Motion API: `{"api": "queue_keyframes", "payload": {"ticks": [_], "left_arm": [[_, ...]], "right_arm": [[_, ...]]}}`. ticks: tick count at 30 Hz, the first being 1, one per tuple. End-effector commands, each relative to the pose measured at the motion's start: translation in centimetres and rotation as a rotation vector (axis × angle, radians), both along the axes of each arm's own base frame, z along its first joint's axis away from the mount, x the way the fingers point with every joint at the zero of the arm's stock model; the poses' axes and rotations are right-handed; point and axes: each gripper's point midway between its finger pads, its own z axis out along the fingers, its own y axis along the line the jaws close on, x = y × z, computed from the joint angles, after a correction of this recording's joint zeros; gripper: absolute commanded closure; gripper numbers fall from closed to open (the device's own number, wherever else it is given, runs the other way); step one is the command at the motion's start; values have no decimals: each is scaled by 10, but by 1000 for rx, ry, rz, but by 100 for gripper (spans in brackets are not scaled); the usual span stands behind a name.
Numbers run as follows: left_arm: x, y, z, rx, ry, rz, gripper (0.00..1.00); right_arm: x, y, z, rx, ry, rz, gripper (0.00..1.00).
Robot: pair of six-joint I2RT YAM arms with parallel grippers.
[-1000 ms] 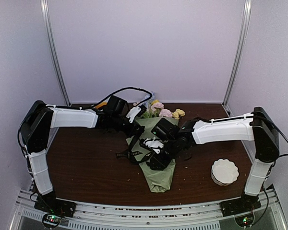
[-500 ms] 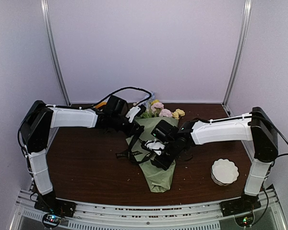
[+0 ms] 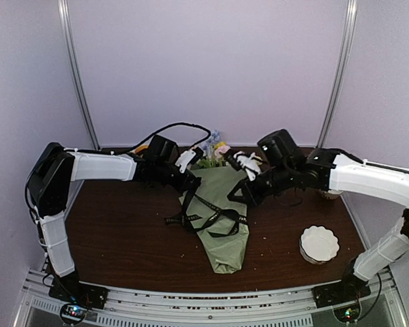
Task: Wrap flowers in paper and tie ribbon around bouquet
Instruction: Cross the ribbon over the folded bouquet.
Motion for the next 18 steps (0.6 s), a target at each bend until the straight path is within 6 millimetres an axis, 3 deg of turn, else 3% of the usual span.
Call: {"api": "queue_keyframes", "payload": {"ticks": [1,4,7,9,12,18], "left_arm": [[2,18,1,17,1,77,100],[-2,28,-6,27,28,108,100],[-8,27,-10,1,46,93,100],[-8,26,-10,-10,52,95,100],[-9,25,-8,-21,52,91,100],[-13,26,-13,-11,64,83,100]], "right_arm": [[48,-45,54,268,-22,-255,100],[76,-95,49,287,-50,-463,100],[78,-112,25,206,-35,-548,100],[74,-113,0,137,12,-604,100],[60,-105,-36,61,99,-678,91],[25,-70,-69,-45,148,-728,62]]}}
